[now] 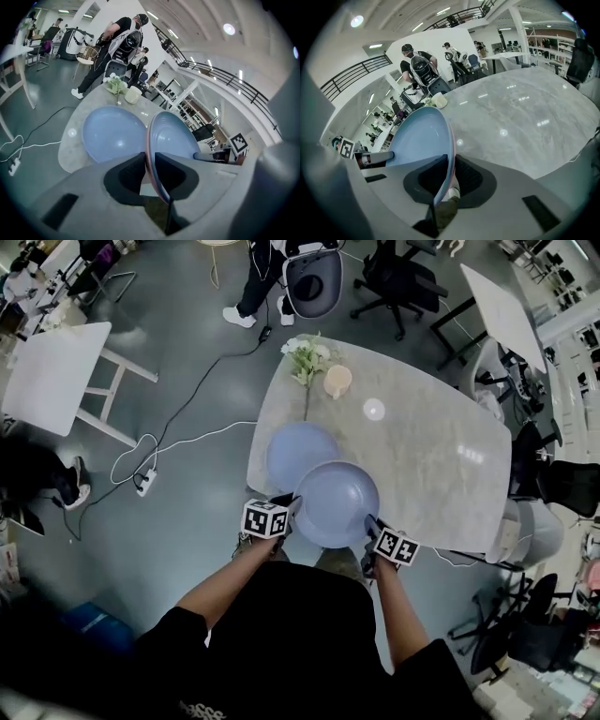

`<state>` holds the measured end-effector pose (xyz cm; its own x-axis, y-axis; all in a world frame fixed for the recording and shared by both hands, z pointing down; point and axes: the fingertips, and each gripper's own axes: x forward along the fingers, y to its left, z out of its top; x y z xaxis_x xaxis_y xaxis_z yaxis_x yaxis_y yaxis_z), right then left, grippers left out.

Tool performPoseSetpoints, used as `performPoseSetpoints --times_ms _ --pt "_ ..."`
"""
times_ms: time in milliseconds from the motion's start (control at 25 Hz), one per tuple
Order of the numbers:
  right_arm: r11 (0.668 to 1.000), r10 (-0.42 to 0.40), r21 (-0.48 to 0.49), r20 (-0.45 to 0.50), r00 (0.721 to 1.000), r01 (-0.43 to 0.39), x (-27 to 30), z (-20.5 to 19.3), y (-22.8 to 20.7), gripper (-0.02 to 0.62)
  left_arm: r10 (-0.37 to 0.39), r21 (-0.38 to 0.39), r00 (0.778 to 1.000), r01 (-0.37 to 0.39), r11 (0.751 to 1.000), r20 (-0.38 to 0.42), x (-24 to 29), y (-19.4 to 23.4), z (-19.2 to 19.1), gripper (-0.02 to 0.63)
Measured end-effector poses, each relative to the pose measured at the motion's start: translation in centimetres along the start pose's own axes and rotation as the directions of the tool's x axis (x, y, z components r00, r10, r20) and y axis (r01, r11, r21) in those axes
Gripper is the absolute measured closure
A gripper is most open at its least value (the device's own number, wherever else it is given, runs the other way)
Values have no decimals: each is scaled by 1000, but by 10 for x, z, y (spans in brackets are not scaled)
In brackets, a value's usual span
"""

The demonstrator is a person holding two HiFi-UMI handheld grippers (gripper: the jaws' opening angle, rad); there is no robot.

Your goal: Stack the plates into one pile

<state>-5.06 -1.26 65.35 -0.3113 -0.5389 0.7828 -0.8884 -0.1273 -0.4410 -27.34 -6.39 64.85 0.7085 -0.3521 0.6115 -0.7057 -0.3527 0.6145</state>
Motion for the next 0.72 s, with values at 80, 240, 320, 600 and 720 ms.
performPoseSetpoints --times_ms 80,240,320,600,720 --pt "999 -8 51 19 1000 7 17 -14 29 540 -19 25 1000 20 999 -24 -20 28 5 534" --pt "998 -28 49 43 999 26 36 -33 97 540 -29 63 998 32 997 -51 -68 77 22 532" --pt "999 -31 39 48 998 29 45 -32 122 540 -23 101 998 29 994 -60 -81 97 38 533" --pt "995 -94 -30 54 994 95 61 -9 132 540 -28 193 994 48 980 -106 -67 110 72 533" --pt "994 -105 -20 49 993 106 68 -3 121 540 -31 153 994 47 987 -105 -53 113 72 534"
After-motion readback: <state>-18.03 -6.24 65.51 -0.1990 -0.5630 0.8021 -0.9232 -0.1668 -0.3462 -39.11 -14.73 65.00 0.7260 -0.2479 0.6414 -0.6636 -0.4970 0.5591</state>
